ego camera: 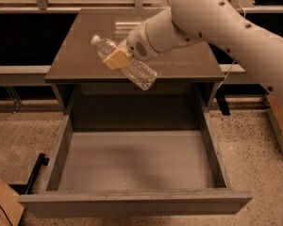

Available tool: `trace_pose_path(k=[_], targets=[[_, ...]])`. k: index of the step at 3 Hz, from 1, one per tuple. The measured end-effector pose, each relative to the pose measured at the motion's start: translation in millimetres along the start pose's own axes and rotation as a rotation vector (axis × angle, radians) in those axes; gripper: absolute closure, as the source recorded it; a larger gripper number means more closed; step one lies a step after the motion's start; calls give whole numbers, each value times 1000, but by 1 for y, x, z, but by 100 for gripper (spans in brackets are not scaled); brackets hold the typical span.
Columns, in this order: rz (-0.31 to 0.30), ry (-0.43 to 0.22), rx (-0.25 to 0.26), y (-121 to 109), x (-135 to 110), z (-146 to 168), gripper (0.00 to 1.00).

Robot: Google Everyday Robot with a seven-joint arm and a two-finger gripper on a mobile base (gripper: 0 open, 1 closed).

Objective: Pick water bottle from top drawer and place on counter

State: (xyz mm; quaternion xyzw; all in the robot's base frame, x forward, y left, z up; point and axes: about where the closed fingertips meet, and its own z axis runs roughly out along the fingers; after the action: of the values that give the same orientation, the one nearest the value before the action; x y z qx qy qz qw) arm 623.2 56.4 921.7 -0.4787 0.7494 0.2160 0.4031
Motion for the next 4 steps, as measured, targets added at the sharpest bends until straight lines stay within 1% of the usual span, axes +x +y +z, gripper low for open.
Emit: trace_pose_path(k=[1, 2, 3, 4], targets=[[-126, -12, 23, -27, -37, 30, 100], [-199, -40, 29, -58, -76, 70, 100], [-199, -40, 30, -58, -76, 70, 100], [-211, -53, 101, -66, -78, 74, 100]])
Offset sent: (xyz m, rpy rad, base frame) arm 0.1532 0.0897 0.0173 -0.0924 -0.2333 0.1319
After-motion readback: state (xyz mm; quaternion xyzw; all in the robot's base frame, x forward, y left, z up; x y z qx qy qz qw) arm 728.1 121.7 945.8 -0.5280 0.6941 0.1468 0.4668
